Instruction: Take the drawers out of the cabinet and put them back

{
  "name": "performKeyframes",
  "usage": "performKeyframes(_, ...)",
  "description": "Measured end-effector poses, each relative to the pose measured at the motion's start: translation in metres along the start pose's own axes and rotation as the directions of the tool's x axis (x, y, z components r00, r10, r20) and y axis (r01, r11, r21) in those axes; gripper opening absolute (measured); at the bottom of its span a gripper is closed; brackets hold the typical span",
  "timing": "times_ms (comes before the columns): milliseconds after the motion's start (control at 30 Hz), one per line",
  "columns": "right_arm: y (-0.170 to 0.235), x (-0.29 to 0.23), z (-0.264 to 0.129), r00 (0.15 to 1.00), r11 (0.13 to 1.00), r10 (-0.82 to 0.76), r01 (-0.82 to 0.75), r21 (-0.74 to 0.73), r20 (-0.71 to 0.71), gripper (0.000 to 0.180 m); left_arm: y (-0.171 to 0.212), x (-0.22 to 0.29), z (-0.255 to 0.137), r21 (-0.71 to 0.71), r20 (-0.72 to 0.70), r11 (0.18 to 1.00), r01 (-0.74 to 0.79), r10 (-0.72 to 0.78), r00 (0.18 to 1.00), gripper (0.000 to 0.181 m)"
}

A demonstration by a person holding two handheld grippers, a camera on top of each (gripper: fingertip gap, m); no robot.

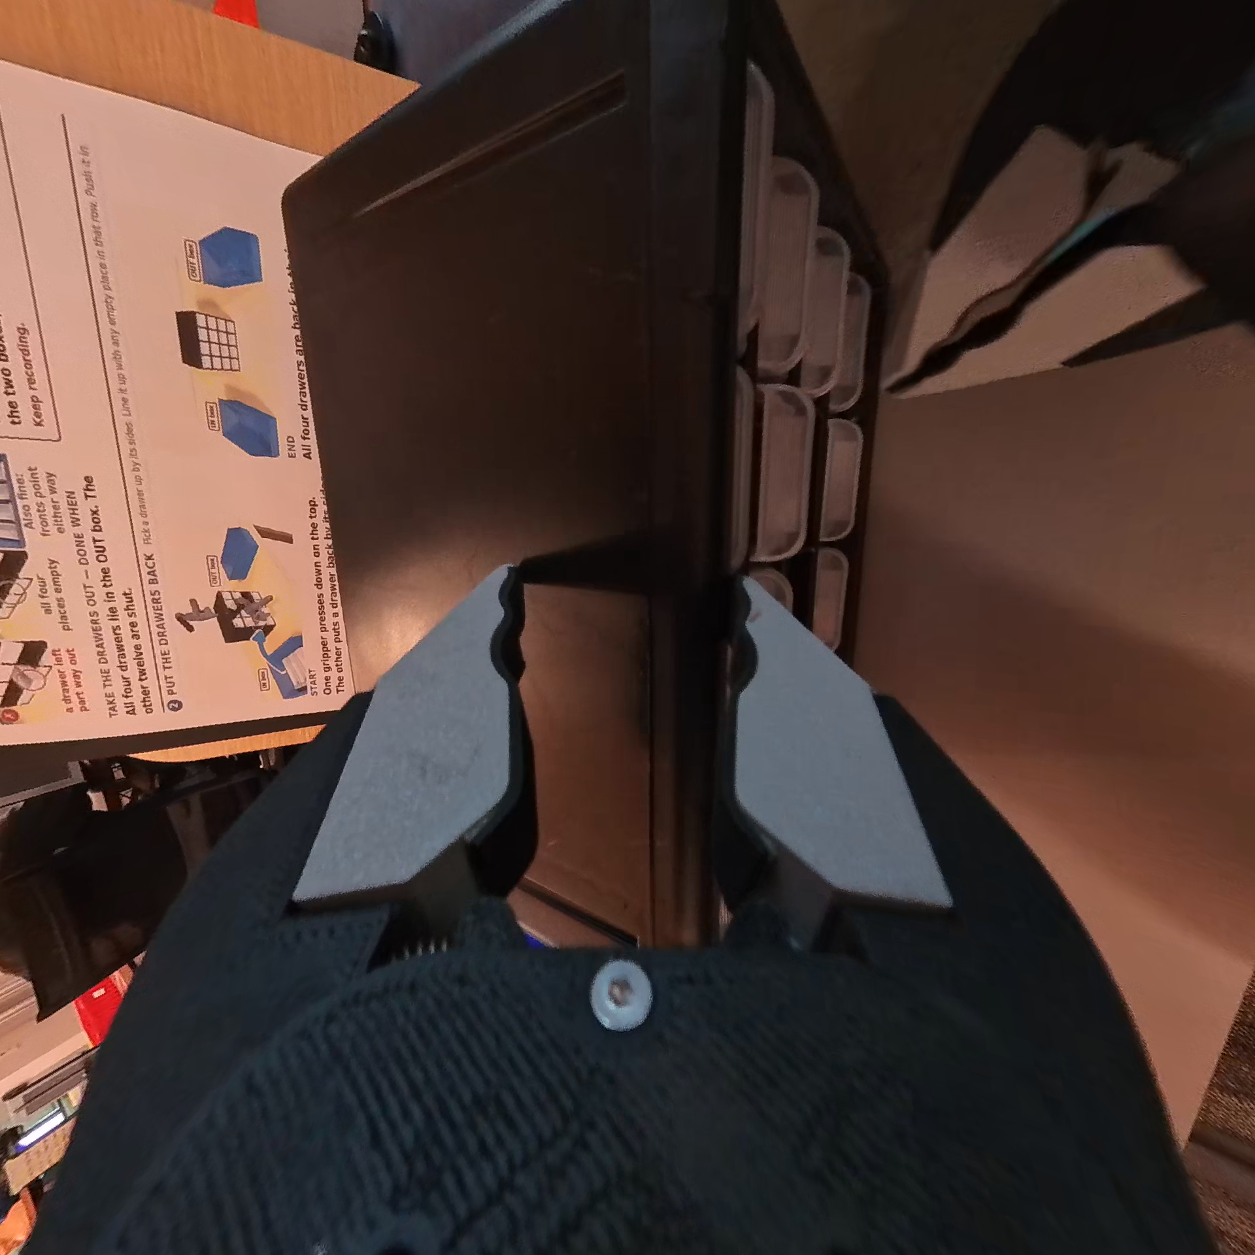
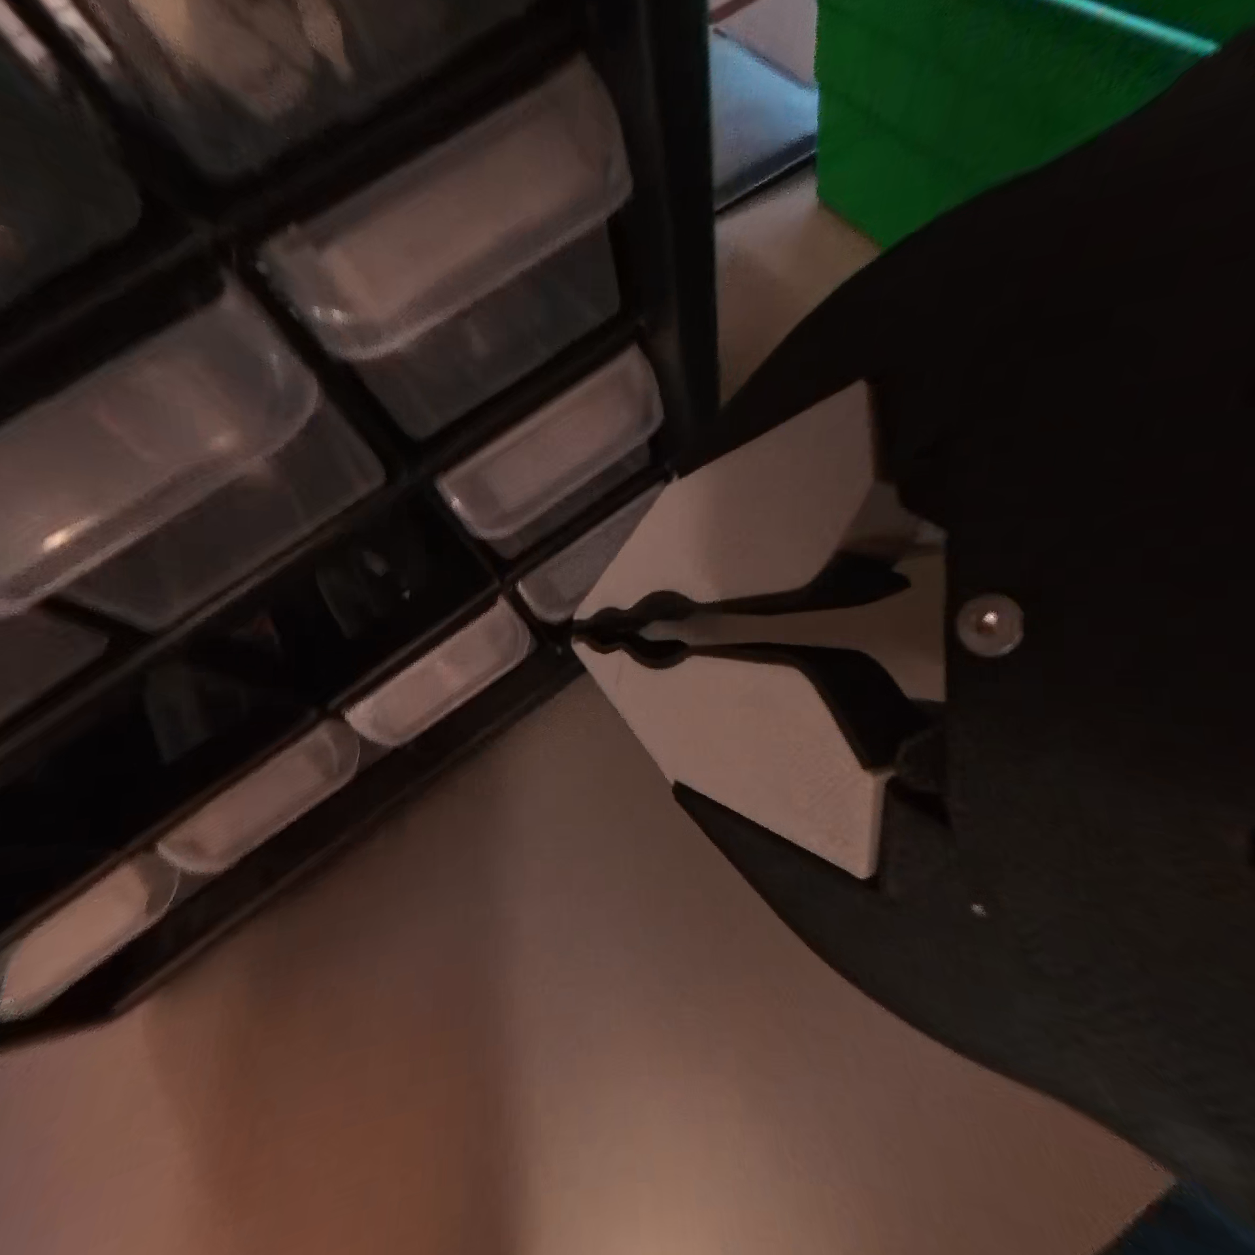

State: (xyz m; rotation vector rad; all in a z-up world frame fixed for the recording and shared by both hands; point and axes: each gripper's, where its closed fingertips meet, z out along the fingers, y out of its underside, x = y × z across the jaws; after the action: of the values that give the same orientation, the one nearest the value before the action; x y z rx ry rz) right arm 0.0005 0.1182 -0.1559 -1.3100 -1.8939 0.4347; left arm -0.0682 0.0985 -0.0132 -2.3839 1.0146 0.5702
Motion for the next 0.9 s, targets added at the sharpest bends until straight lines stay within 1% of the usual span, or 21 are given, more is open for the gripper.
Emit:
performKeyframes(33,-0.002,-0.006,-0.003,1.0,0.999,0.008,-0.008,0.031,0.008,0.0,0.0,0.0,0.0,0.0,-0.001,1.0,0.001,-0.001,1.0,0.059)
performKeyframes(67,-0.006,-0.014,-0.007,0.999,0.997,0.028,-0.031,0.077,0.031,0.0,0.0,0.0,0.0,0.0,-0.001,1.0,0.002,-0.002,1.0,0.059)
performKeyframes(133,-0.021,-0.037,-0.013,0.989,0.974,0.06,-0.087,0.211,0.134,0.0,0.0,0.0,0.0,-0.002,-0.001,1.0,0.0,0.0,1.0,0.06)
performKeyframes(167,-0.024,-0.045,-0.013,0.983,0.961,0.054,-0.098,0.257,0.173,0.0,0.0,0.0,0.0,-0.003,0.0,1.0,0.004,-0.004,1.0,0.059)
performKeyframes(200,-0.022,-0.049,-0.011,0.982,0.958,0.052,-0.101,0.27,0.182,0.0,0.0,0.0,0.0,-0.006,0.002,1.0,0.007,-0.007,1.0,0.059)
performKeyframes(267,-0.013,-0.052,-0.004,0.976,0.956,0.069,-0.123,0.266,0.205,0.0,0.0,0.0,0.0,-0.012,0.01,1.0,0.011,-0.011,1.0,0.059)
performKeyframes(333,-0.009,-0.057,-0.003,0.956,0.954,0.1,-0.171,0.247,0.275,0.0,0.0,0.0,0.0,-0.019,0.023,1.0,0.012,-0.012,1.0,0.059)
performKeyframes(367,-0.011,-0.058,-0.005,0.946,0.948,0.113,-0.195,0.251,0.305,0.007,0.0,0.0,0.0,-0.02,0.031,1.0,0.013,-0.013,0.999,0.059)
performKeyframes(400,-0.013,-0.06,-0.006,0.939,0.94,0.117,-0.21,0.268,0.323,0.008,0.0,-0.001,0.001,-0.019,0.04,1.0,0.015,-0.015,0.999,0.058)
performKeyframes(433,-0.013,-0.059,-0.006,0.938,0.94,0.118,-0.212,0.269,0.325,0.007,-0.001,-0.001,0.001,-0.013,0.049,1.0,0.02,-0.019,0.999,0.058)
performKeyframes(500,-0.01,-0.056,-0.003,0.942,0.944,0.129,-0.212,0.252,0.309,0.011,-0.001,0.0,0.0,0.032,0.06,0.999,0.026,-0.027,0.998,0.057)
performKeyframes(567,-0.008,-0.056,-0.002,0.942,0.948,0.133,-0.211,0.239,0.307,0.018,0.0,0.002,-0.008,0.095,0.039,0.992,0.08,-0.085,0.996,0.049)
performKeyframes(600,-0.007,-0.056,-0.002,0.945,0.949,0.132,-0.207,0.239,0.299,0.019,0.003,0.005,-0.015,0.115,0.008,0.986,0.123,-0.125,0.992,0.042)
performKeyframes(633,-0.007,-0.056,-0.002,0.948,0.95,0.125,-0.199,0.24,0.291,0.019,0.008,0.006,-0.023,0.123,-0.004,0.98,0.154,-0.154,0.988,0.039)
performKeyframes(700,-0.007,-0.058,-0.002,0.954,0.954,0.105,-0.176,0.242,0.28,0.018,0.026,0.001,-0.042,0.139,0.03,0.976,0.17,-0.176,0.984,0.043)
performKeyframes(767,-0.006,-0.059,-0.001,0.959,0.96,0.088,-0.153,0.234,0.268,0.018,0.052,-0.003,-0.06,0.14,0.036,0.968,0.21,-0.216,0.976,0.045)
performKeyframes(833,-0.005,-0.06,0.001,0.963,0.964,0.079,-0.139,0.225,0.259,0.018,0.091,-0.007,-0.072,0.113,0.029,0.951,0.287,-0.292,0.956,0.045)
performKeyframes(900,-0.005,-0.059,0.001,0.963,0.964,0.078,-0.138,0.226,0.257,0.018,0.141,-0.007,-0.075,0.045,0.028,0.934,0.354,-0.355,0.934,0.045)
